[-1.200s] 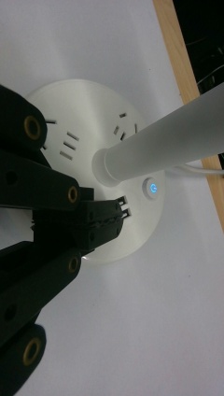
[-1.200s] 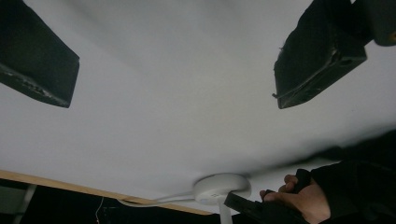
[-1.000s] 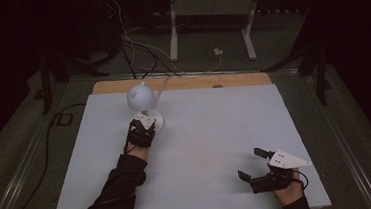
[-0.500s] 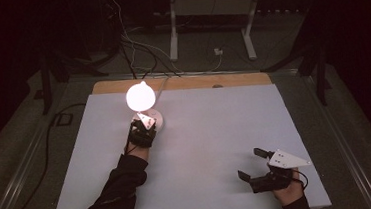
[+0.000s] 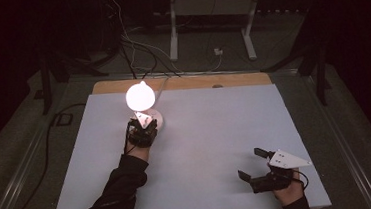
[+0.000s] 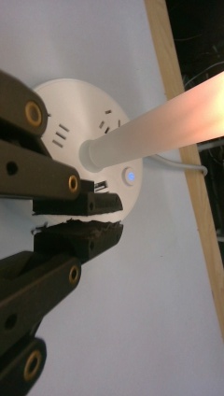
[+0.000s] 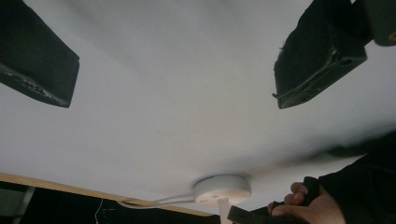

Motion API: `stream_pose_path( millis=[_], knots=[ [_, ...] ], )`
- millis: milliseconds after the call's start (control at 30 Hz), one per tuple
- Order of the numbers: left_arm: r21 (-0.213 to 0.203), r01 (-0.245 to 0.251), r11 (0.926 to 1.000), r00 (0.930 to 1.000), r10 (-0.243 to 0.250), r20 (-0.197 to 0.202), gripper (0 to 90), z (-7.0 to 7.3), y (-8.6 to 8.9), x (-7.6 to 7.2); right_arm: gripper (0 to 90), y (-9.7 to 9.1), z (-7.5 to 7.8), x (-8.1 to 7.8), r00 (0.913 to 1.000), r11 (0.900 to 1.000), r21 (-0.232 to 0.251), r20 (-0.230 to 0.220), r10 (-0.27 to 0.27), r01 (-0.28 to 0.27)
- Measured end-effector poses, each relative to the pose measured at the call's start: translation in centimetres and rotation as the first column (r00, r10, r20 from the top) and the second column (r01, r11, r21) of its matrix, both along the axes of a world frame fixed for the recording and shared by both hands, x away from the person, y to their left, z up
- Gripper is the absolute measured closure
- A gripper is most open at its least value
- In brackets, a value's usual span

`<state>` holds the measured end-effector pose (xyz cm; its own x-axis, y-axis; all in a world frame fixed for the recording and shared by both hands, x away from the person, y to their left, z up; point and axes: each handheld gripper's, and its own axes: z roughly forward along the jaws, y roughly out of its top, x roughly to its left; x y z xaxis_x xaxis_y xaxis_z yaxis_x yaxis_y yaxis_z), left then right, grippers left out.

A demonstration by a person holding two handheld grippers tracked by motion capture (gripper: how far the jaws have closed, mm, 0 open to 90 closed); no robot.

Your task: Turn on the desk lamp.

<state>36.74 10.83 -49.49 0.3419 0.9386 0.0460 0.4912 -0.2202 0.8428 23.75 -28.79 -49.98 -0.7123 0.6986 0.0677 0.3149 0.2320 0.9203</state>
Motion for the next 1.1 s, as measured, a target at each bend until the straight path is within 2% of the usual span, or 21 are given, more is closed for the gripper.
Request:
stream_pose_path(
  millis=[133,233,267,300,333,467,500,533,633,667,700,767,800,833,867,900,967,1033,1067,1100],
  knots=[
    [-0.007,0.000,1.0000,0.9999,0.000,-0.015,79.0,0.1,0.1,0.0,0.0,0.0,0.0,0.0,1.0000,1.0000,0.001,-0.002,0.001,-0.001],
    [0.011,0.017,0.9998,0.9988,-0.017,-0.047,61.9,0.0,-0.1,0.0,0.0,0.0,0.1,-0.1,1.0000,1.0000,-0.008,0.007,0.000,0.000],
    [0.008,0.023,0.9997,0.9981,-0.022,-0.058,61.9,0.0,-0.1,0.0,0.0,0.0,0.1,-0.1,1.0000,1.0000,-0.008,0.007,0.000,0.000],
    [0.007,0.031,0.9995,0.9969,-0.031,-0.072,55.7,0.0,-0.1,0.0,0.0,0.1,0.0,-0.1,1.0000,1.0000,-0.009,0.006,0.002,-0.002],
    [0.012,0.035,0.9993,0.9962,-0.034,-0.080,55.7,-0.1,-0.2,-0.1,0.0,0.1,0.0,-0.1,1.0000,1.0000,-0.009,0.006,0.002,-0.002],
    [0.008,0.038,0.9992,0.9940,-0.037,-0.103,45.7,-0.1,-0.2,-0.1,0.0,0.1,0.0,-0.1,1.0000,1.0000,-0.003,0.004,0.001,-0.001],
    [0.005,0.044,0.9990,0.9920,-0.043,-0.118,40.9,-0.1,-0.3,0.0,0.0,0.1,0.0,-0.1,1.0000,1.0000,-0.006,0.004,0.002,-0.002],
    [0.007,0.055,0.9985,0.9897,-0.054,-0.133,40.9,-0.1,-0.3,0.0,0.0,0.1,0.0,-0.1,1.0000,1.0000,-0.006,0.004,0.002,-0.002],
    [0.006,0.079,0.9968,0.9822,-0.077,-0.171,28.8,-0.1,-0.5,0.0,0.0,0.1,0.0,-0.1,1.0000,1.0000,-0.004,0.006,0.002,-0.002],
    [-0.007,0.078,0.9970,0.9816,-0.078,-0.174,22.8,-0.1,-0.6,-0.1,0.0,0.1,0.0,0.0,1.0000,1.0000,-0.004,0.003,0.002,-0.002],
    [-0.016,0.080,0.9967,0.9811,-0.082,-0.176,22.8,0.0,-0.6,-0.1,0.0,0.1,0.0,0.0,1.0000,1.0000,-0.004,0.003,0.002,-0.002],
    [-0.022,0.095,0.9953,0.9775,-0.097,-0.187,16.9,0.2,-0.7,-0.2,0.0,0.1,0.0,0.0,1.0000,1.0000,-0.005,0.001,0.002,-0.002],
    [-0.036,0.111,0.9932,0.9755,-0.116,-0.187,15.0,0.3,-0.6,-0.3,0.0,0.1,0.0,0.0,1.0000,1.0000,-0.003,0.002,0.002,-0.002],
    [-0.050,0.121,0.9914,0.9731,-0.129,-0.191,9.0,0.4,-0.6,-0.3,0.0,0.1,0.0,0.0,1.0000,1.0000,-0.002,0.003,0.002,-0.002],
    [-0.063,0.142,0.9879,0.9687,-0.151,-0.197,7.6,0.6,-0.6,-0.4,0.0,0.1,0.0,-0.1,1.0000,1.0000,-0.002,0.002,0.002,-0.002],
    [-0.075,0.163,0.9838,0.9632,-0.175,-0.204,2.0,0.7,-0.6,-0.5,0.0,0.1,0.0,-0.1,1.0000,1.0000,-0.004,0.002,0.003,-0.003],
    [-0.097,0.197,0.9756,0.9568,-0.213,-0.198,2.0,1.0,-0.5,-0.7,0.0,0.1,0.0,-0.1,1.0000,1.0000,-0.005,0.003,0.003,-0.003],
    [-0.135,0.228,0.9644,0.9482,-0.251,-0.195,1.3,1.4,-0.3,-1.0,0.0,0.0,0.0,0.0,1.0000,1.0000,0.000,0.001,-0.001,0.001],
    [-0.155,0.250,0.9557,0.9405,-0.278,-0.196,1.1,1.6,-0.1,-1.1,0.0,0.0,0.0,0.0,1.0000,1.0000,-0.001,0.000,-0.002,0.002],
    [-0.163,0.264,0.9507,0.9344,-0.294,-0.202,0.2,1.8,0.0,-1.2,0.0,0.0,0.0,0.0,1.0000,1.0000,-0.003,0.001,-0.002,0.002]
  ],
)
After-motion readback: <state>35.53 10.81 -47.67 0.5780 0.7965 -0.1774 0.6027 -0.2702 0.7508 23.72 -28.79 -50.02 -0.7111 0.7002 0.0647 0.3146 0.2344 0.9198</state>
